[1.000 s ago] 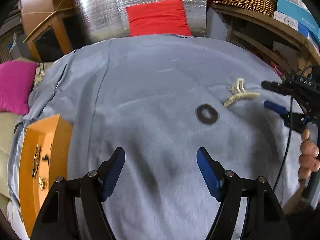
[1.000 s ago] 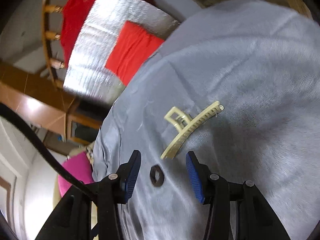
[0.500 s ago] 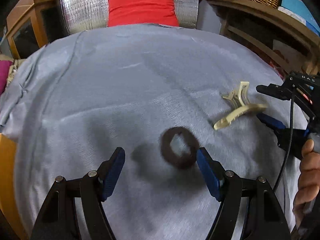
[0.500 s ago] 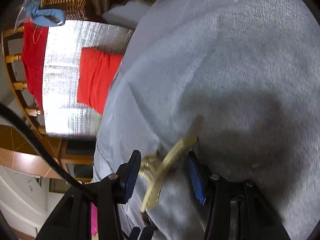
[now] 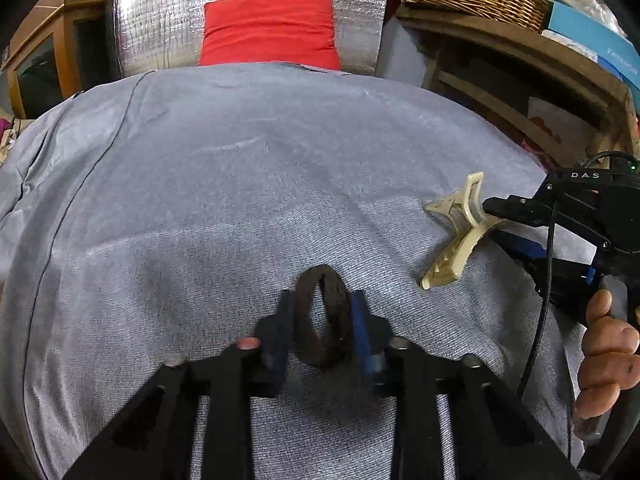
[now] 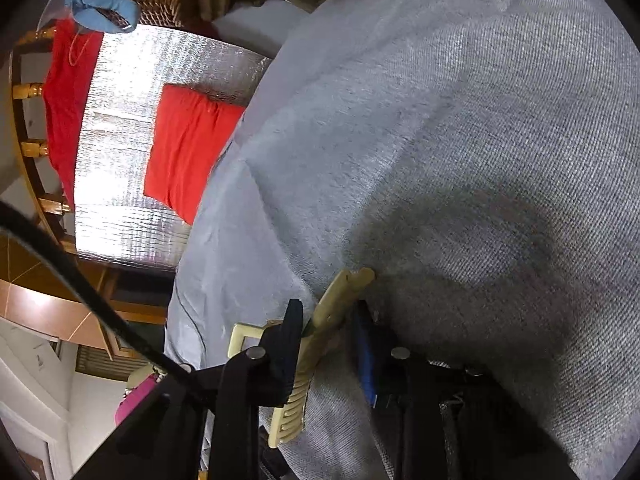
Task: Organize jewelry
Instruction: 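Grasp the cream hair claw with the right gripper while the left gripper grasps the black ring, then carry the hair claw and black ring with both grippers over the orange box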
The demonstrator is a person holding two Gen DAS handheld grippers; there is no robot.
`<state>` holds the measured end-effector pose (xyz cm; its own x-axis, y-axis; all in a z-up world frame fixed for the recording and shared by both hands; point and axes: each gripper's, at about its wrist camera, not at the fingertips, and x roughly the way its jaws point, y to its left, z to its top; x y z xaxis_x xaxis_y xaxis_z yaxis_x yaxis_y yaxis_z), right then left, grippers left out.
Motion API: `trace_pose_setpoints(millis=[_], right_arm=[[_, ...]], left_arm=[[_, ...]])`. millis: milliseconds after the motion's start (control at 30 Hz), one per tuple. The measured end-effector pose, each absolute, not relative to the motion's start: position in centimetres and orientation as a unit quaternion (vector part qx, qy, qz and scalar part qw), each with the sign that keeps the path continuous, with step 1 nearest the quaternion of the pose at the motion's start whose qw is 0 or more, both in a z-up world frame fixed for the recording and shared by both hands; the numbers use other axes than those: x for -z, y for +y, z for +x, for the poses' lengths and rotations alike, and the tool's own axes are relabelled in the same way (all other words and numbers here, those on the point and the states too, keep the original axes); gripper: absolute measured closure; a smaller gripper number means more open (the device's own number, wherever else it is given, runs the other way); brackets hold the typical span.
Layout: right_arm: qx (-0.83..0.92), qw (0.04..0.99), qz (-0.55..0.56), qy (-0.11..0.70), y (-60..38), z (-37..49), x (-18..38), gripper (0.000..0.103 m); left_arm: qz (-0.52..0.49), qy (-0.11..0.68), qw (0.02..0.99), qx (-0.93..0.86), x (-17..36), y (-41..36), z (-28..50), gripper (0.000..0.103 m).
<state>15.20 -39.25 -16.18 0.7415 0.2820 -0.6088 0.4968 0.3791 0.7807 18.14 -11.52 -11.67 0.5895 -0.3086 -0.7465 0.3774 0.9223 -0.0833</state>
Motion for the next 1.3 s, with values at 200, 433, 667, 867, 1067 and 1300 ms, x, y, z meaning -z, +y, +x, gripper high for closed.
trace_pose_setpoints(millis=[200, 433, 667, 867, 1067, 1300], right_arm=[[0.061, 0.757, 0.556, 0.338, -39.2, 14.6, 14.9, 0.090], [0.039, 0.762, 0.558, 0.327, -38.7, 13.6, 13.1, 0.093], [0.010, 0.773, 0.547, 0.321, -37.0, 12.3, 10.7, 0.093], [-0.016, 0.797, 0.518, 0.309, -34.3, 11.1, 8.0, 0.093], [-0.048, 0.819, 0.479, 0.311, -30.1, 10.2, 5.7, 0.093], [-0.132, 0.821, 0.458, 0.316, -23.3, 8.7, 3.3, 0.093]], left_arm=[[0.035, 0.409, 0.891, 0.196, 11.0, -10.4, 17.8, 0.091], [0.033, 0.388, 0.901, 0.192, 8.6, -9.0, 16.2, 0.091], [0.040, 0.361, 0.916, 0.170, 6.0, -7.8, 13.9, 0.091], [0.041, 0.345, 0.926, 0.146, 5.2, -5.2, 10.6, 0.091], [0.041, 0.334, 0.934, 0.118, 4.1, -1.4, 7.0, 0.091], [0.039, 0.302, 0.949, 0.086, 0.4, 5.1, 2.8, 0.091]])
